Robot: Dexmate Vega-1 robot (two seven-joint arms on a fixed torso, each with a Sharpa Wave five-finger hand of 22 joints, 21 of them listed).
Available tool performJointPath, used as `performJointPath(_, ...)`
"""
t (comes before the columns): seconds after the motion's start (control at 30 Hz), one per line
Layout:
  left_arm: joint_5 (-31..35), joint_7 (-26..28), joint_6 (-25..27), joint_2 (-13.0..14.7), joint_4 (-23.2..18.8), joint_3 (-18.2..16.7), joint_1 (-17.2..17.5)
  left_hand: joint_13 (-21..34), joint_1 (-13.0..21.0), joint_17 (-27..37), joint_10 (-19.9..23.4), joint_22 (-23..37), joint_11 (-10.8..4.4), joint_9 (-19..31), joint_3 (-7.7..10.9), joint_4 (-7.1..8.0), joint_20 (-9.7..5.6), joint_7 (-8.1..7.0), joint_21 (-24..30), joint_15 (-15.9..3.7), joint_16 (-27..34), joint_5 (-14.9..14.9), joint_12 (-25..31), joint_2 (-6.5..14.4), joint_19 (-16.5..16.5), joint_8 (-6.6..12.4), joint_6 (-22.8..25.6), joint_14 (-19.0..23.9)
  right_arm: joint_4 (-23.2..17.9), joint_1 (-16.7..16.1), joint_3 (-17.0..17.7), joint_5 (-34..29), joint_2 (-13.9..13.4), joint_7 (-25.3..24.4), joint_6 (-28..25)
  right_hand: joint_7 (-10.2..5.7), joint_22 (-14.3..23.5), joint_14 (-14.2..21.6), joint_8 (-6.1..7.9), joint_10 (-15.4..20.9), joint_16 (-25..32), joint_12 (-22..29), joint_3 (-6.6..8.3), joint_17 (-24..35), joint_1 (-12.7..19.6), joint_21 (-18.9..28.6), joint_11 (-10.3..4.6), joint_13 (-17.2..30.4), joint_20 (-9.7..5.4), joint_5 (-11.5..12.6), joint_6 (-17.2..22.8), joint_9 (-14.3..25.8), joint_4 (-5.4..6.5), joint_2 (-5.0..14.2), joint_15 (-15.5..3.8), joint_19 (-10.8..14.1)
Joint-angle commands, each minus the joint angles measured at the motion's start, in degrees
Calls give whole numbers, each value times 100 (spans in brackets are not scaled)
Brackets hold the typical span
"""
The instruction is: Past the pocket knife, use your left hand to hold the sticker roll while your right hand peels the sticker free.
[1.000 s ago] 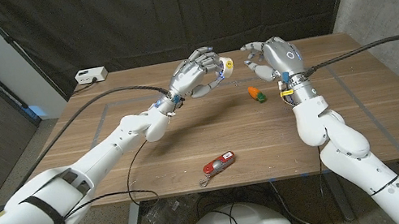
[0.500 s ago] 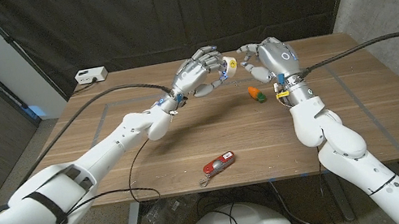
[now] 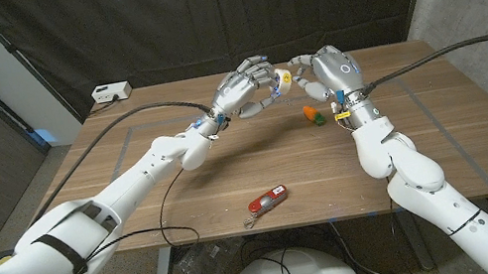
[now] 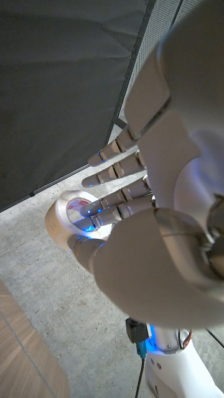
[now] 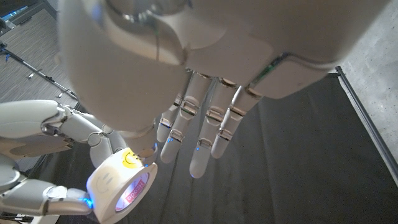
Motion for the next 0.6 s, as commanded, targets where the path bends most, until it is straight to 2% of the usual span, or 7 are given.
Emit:
performJointPath(0.03, 430, 1, -27, -80, -139, -332, 173, 6, 56, 32, -36, 17, -22, 44, -18, 9, -14, -317, 30, -984, -12, 44, 44, -6, -19, 228, 410, 26, -52, 40, -91, -243, -77, 184, -242, -46, 12, 33, -15, -48, -11, -10, -10, 22, 45, 56, 0, 34, -397, 43, 3, 11, 21, 59, -880, -41)
performJointPath(0.43, 553, 1, -9, -104, -232, -519, 291, 8, 75, 59, -49, 14, -23, 51, -33, 12, -15, -334, 50, -987, -35, 74, 47, -2, -24, 224, 409, 30, -239, 0, -113, -372, -225, 571, -390, -59, 18, 25, -15, 22, -56, 18, -42, 50, 43, 145, -14, 105, -385, 55, 79, 15, 53, 135, -882, -71)
performJointPath(0.6, 529, 1, 28, -94, -234, -513, 299, 14, 82, 69, -53, 12, -23, 54, -37, 13, -12, -318, 56, -986, -41, 84, 51, 1, -30, 224, 410, 34, -192, -51, -106, -393, -238, 240, -317, -92, 19, 79, 22, 212, -67, 140, -104, 96, 38, 236, -18, 209, -392, 59, 276, 28, 62, 150, -883, -98)
